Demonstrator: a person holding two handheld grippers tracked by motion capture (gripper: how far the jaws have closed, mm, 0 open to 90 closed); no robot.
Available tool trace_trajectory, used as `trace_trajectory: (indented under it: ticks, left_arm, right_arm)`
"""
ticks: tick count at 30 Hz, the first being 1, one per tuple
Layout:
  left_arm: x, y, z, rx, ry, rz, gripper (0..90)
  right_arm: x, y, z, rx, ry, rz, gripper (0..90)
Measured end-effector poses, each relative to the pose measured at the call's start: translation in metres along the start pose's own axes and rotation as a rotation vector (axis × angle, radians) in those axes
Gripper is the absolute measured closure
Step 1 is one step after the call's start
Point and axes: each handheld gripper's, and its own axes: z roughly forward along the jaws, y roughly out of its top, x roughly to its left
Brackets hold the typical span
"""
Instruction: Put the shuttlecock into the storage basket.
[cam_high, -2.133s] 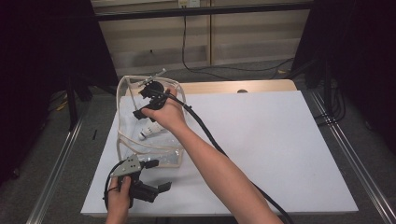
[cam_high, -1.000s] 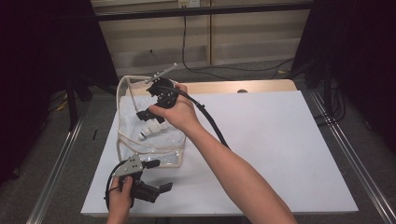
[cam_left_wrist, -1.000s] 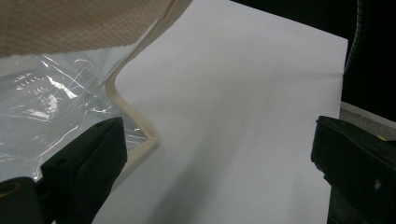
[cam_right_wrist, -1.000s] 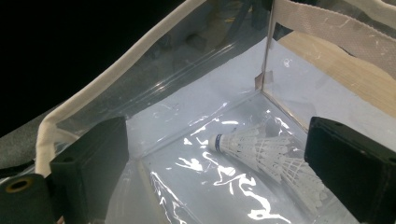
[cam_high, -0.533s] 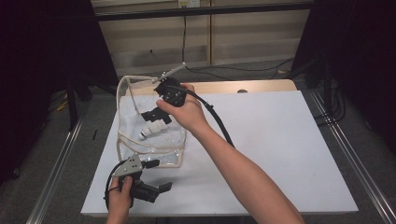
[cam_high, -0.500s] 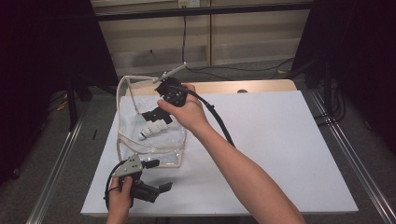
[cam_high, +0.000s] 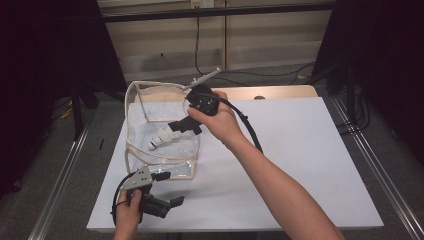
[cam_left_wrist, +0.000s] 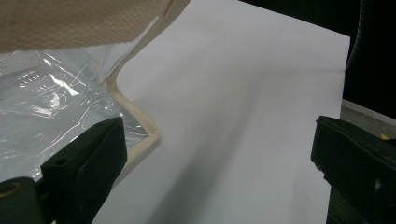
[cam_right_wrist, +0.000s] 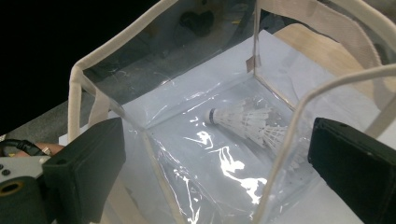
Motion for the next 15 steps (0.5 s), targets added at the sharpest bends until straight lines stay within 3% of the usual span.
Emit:
trace_trajectory:
  ticks: [15]
  left_arm:
    - [0.000, 0.000, 0.000, 0.002, 0.004, -0.002, 3.8]
  right_arm:
    - [-0.015, -0.024, -0.030, -0.011, -0.007, 0.000, 4.0]
